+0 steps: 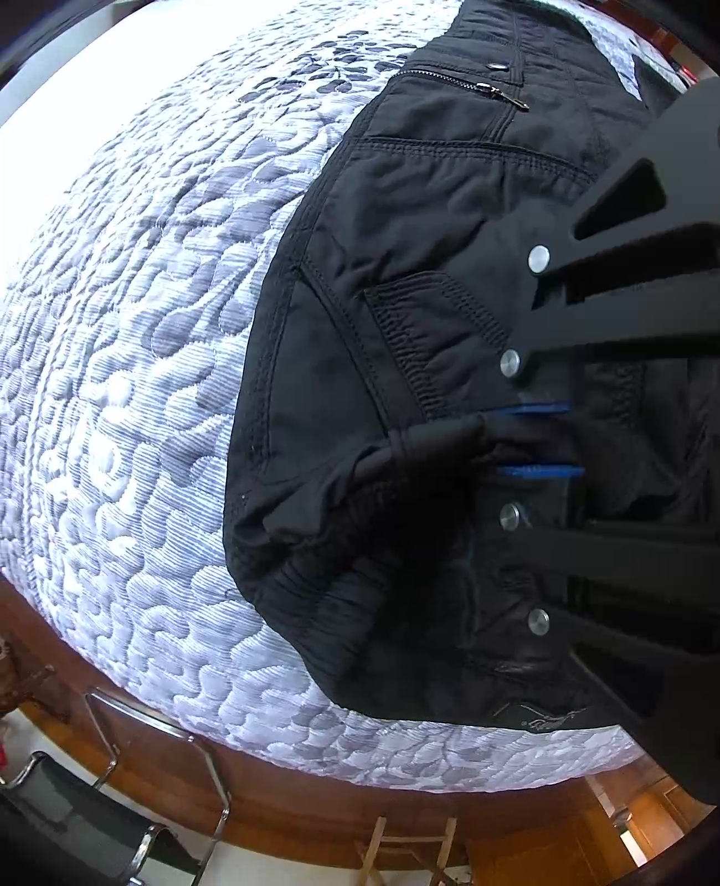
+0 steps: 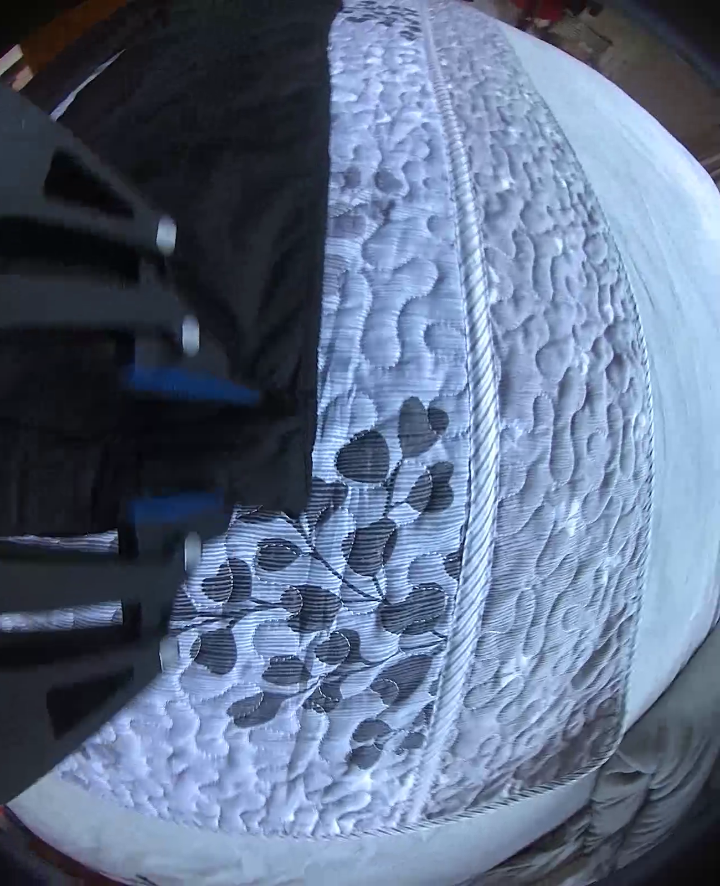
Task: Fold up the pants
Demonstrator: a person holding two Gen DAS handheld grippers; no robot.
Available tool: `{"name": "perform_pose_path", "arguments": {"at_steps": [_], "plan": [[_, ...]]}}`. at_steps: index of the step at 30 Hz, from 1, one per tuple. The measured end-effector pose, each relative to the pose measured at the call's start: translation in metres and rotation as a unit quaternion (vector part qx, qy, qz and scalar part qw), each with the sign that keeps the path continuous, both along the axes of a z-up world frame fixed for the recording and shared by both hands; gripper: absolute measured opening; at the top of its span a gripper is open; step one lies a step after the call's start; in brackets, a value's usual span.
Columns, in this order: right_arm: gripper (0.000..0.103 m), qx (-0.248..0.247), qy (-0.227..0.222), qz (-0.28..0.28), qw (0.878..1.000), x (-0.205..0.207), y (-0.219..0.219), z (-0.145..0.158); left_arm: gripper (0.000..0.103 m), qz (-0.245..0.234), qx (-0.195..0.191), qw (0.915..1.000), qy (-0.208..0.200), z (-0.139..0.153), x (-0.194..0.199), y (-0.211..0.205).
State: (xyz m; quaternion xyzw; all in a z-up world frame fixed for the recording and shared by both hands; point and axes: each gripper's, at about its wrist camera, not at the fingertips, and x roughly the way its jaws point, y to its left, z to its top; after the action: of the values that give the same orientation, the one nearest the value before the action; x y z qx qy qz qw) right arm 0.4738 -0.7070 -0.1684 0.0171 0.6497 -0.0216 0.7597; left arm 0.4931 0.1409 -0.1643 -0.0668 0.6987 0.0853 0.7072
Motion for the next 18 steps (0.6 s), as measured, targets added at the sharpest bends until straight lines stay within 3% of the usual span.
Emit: {"name": "perform_pose_path", "arguments": {"at_steps": [5,8,13,18], "plan": [[0.009,0.002,-0.056,0.014,0.998,-0.015,0.009,0.038,0.009,0.004,-0.028,0.9986,-0.045,0.023,-0.013,-0.011],[0.009,0.022,-0.107,0.013,0.994,-0.039,0.019,0.080,0.008,0.010,-0.055,0.9938,-0.095,0.047,-0.028,-0.011],[0.009,0.070,-0.206,0.018,0.976,-0.115,0.022,0.165,0.008,0.030,-0.107,0.9742,-0.196,0.095,-0.076,0.003],[0.009,0.098,-0.280,0.045,0.954,-0.199,0.039,0.213,0.008,0.000,-0.131,0.9599,-0.248,0.122,-0.131,0.005]]}}
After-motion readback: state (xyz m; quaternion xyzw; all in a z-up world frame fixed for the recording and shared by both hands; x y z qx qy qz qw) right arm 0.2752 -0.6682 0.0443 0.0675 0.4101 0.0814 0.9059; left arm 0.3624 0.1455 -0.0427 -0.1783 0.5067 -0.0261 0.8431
